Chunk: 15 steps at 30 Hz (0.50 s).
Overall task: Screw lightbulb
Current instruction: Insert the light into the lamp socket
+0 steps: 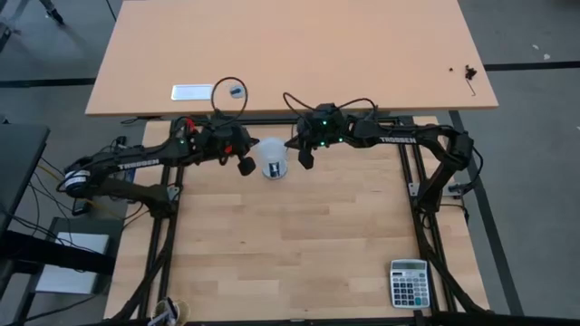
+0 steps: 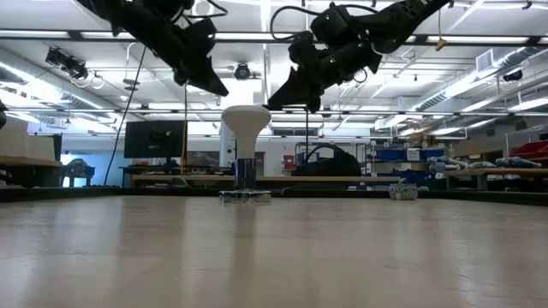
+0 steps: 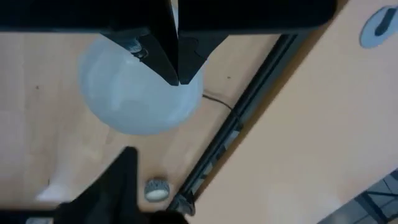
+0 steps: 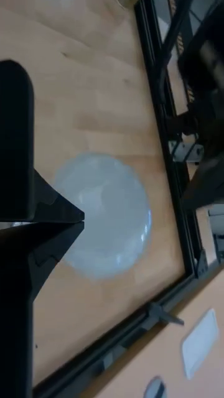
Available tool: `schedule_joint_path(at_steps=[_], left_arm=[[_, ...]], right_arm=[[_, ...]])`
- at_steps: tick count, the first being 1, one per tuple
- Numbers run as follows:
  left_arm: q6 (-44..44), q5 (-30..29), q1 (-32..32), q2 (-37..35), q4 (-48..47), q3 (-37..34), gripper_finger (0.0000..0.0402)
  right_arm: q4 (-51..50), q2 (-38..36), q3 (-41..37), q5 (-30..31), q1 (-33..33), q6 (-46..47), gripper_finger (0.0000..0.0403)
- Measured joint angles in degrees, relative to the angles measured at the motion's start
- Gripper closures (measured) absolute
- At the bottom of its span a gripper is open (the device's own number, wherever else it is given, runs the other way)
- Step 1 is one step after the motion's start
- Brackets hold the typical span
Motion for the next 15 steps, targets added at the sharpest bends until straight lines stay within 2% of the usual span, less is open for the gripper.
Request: schedule_joint_path(at_steps=[4,6,9,15], left_arm=[[-1.3,6.5,-0.53,-2.17,-1.15,-0.62,0.0401],[-2.01,7.55,-1.12,-2.01,-1.16,-1.34,0.0401],[-2.66,7.01,-1.9,0.21,-1.75,-1.57,0.0401],[-6.64,2.66,-2.92,0.9,-10.13,-2.26,0.0401]], right_arm=[[-0.3,0.47,0.06,0.04,-0.01,-1.2,0.0393],[0.03,0.47,0.06,0.02,0.08,-1.89,0.0393],[-0.27,0.47,0.06,0.04,0.14,-2.0,0.0393],[-1.51,-0.57,0.07,0.09,-0.25,-1.98,0.0393]])
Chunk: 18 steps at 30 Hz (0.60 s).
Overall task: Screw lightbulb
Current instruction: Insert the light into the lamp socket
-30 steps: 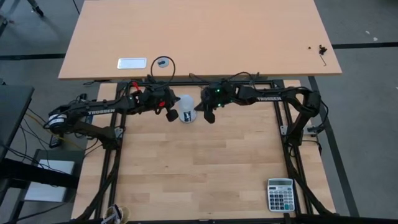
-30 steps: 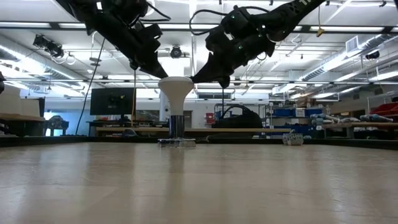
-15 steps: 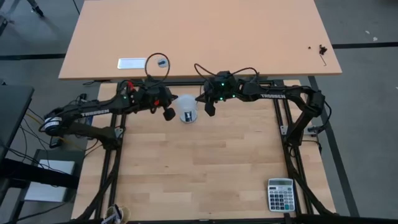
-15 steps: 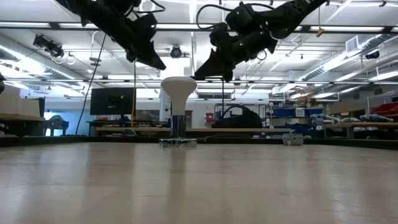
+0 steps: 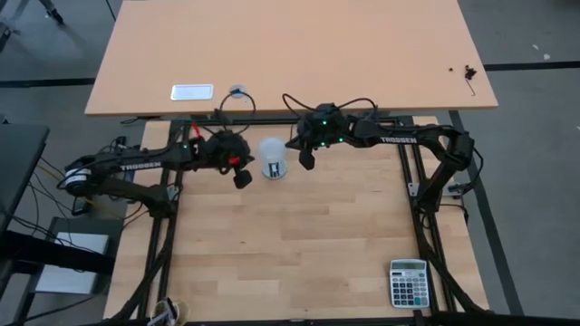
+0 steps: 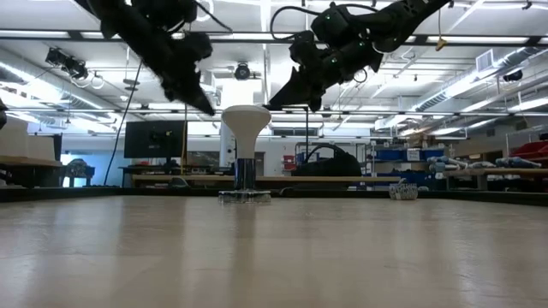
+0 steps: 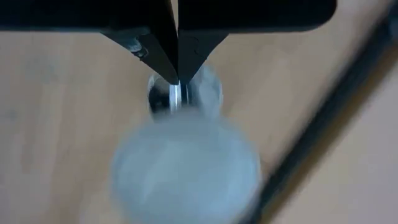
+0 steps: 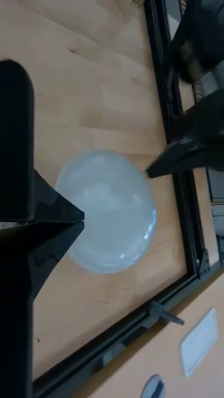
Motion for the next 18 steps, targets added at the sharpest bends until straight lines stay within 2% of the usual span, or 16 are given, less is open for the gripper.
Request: schedule_joint_path(at_steps=[2,4,10,12,18], left_arm=[[-1.67,-0.04,-0.62,-0.08,-0.63,-1.87,0.0401],[-3.38,0.1,-1.39,-0.1,3.56,-4.81,0.0401],[-9.42,0.17,-2.06,0.56,26.71,-16.35,0.0401],[-10.75,0.1,-2.03,1.85,31.35,-18.77,0.0401],[-10.92,-3.15,-1.91,6.55,40.1,-20.27,0.0401]], right_arm=[[-0.16,-0.16,0.01,-0.02,-0.24,0.0,0.0393],[-0.11,-0.24,0.01,0.0,-0.3,-0.25,0.0393],[-0.13,-0.4,0.01,-0.02,1.1,-0.57,0.0393],[-0.14,-0.4,0.01,-0.02,1.48,-0.59,0.0393],[-0.81,-0.4,0.01,0.96,1.8,-0.12,0.0393]])
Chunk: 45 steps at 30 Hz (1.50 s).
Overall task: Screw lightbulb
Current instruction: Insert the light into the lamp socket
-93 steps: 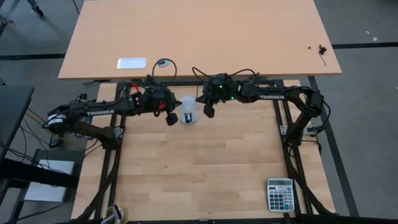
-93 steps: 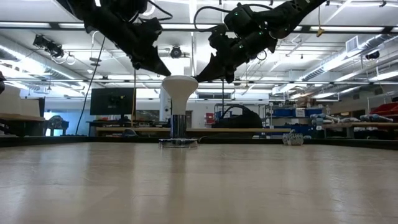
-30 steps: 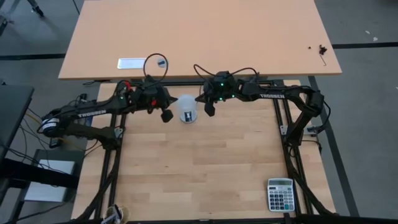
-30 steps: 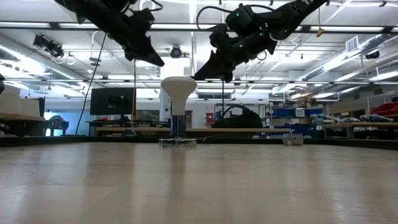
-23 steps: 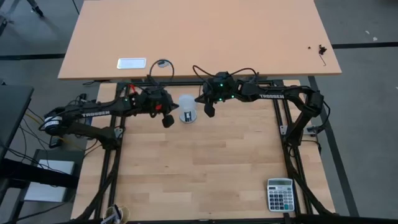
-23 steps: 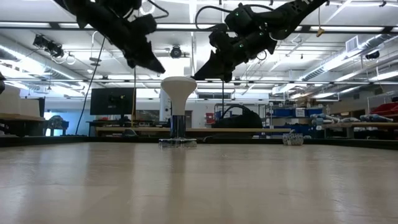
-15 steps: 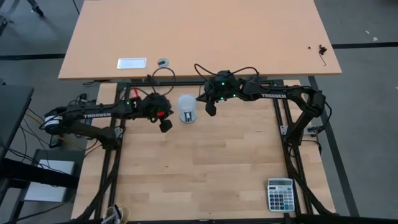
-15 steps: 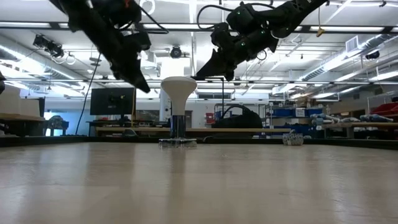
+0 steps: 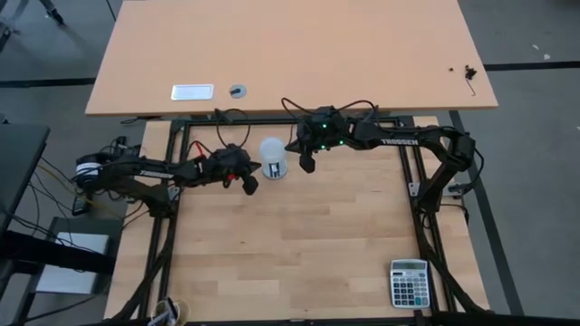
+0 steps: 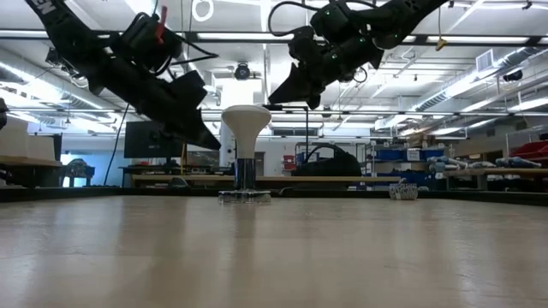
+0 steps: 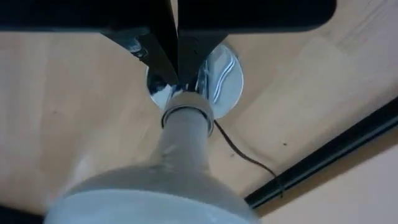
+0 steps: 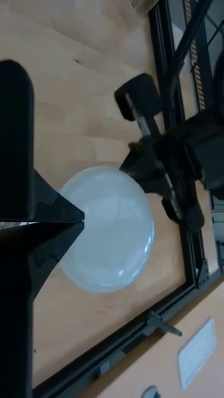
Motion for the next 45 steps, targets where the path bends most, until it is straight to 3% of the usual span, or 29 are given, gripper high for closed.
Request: schedule_joint_path(at_steps=[6,18,24,28,32,37,45], left_arm=[[-1.36,3.39,-0.21,-1.89,3.95,0.04,0.0401],[0.24,7.56,-2.04,-9.01,8.48,1.83,0.0401],[6.05,10.31,2.83,-8.26,-10.09,14.65,0.0401],[11.64,10.62,5.78,-4.21,-24.99,23.58,0.0401],[15.61,12.16,7.18,0.69,-32.11,29.27,0.0401],[17.09,12.17,7.37,4.96,-34.63,32.1,0.0401],[17.89,11.95,7.39,5.81,-35.0,32.36,0.0401]], right_arm=[[0.81,0.23,0.0,3.81,-1.15,0.14,0.0393],[1.3,0.39,0.0,0.37,-0.17,-1.29,0.0393],[1.17,0.39,0.0,1.83,0.83,-2.08,0.0393],[0.15,0.31,0.0,3.74,0.79,-2.24,0.0393],[0.09,0.24,0.0,3.79,0.82,-2.0,0.0393],[-0.86,0.33,0.0,3.76,0.81,-1.85,0.0393],[-1.73,0.75,0.03,4.92,0.32,-1.42,0.0393]])
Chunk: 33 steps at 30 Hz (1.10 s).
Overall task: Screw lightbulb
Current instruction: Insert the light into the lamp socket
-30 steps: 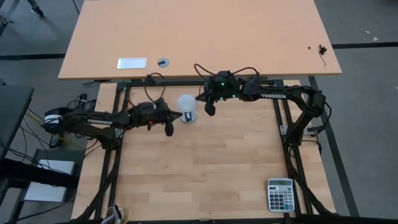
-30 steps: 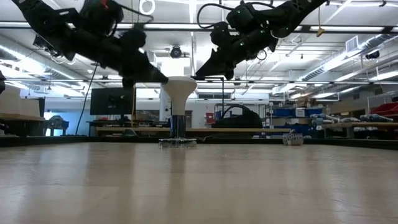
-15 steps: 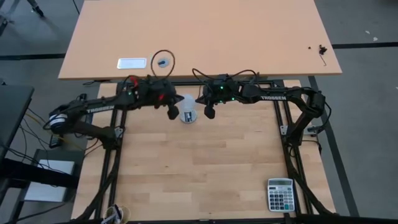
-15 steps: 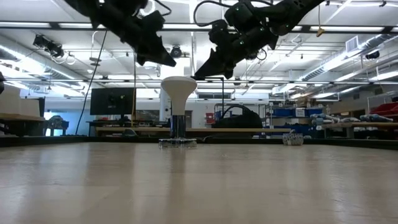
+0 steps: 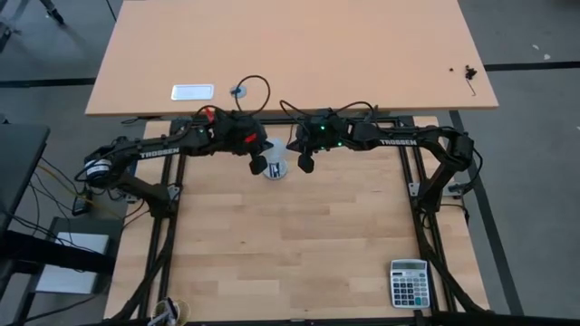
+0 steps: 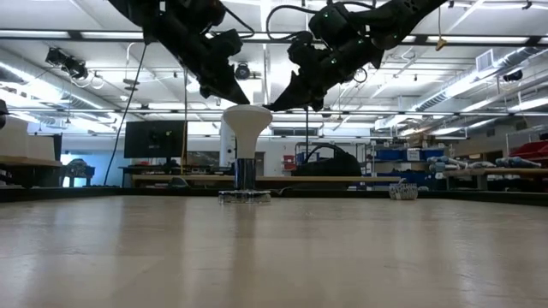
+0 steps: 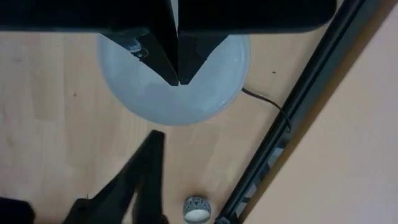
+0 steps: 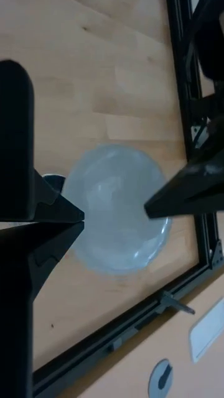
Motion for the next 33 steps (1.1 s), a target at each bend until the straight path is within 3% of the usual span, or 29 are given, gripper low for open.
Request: schedule_joint_path(at_steps=[11,21,27,33], left_arm=[[0.11,-0.69,0.07,0.0,-1.12,-0.09,0.0401],[0.11,-1.51,0.09,0.11,-1.11,-0.13,0.0401],[0.11,-1.55,0.07,0.11,-1.41,-0.17,0.0401],[0.22,-1.55,0.07,0.14,-1.3,-0.24,0.0401]], right_arm=[[1.93,1.55,0.05,-1.44,-0.05,0.27,0.0393],[2.85,1.63,0.03,-10.29,1.95,-0.59,0.0393],[3.45,0.57,-0.04,0.3,0.74,-0.62,0.0393],[3.45,1.46,-0.03,-0.42,-1.16,0.23,0.0393]])
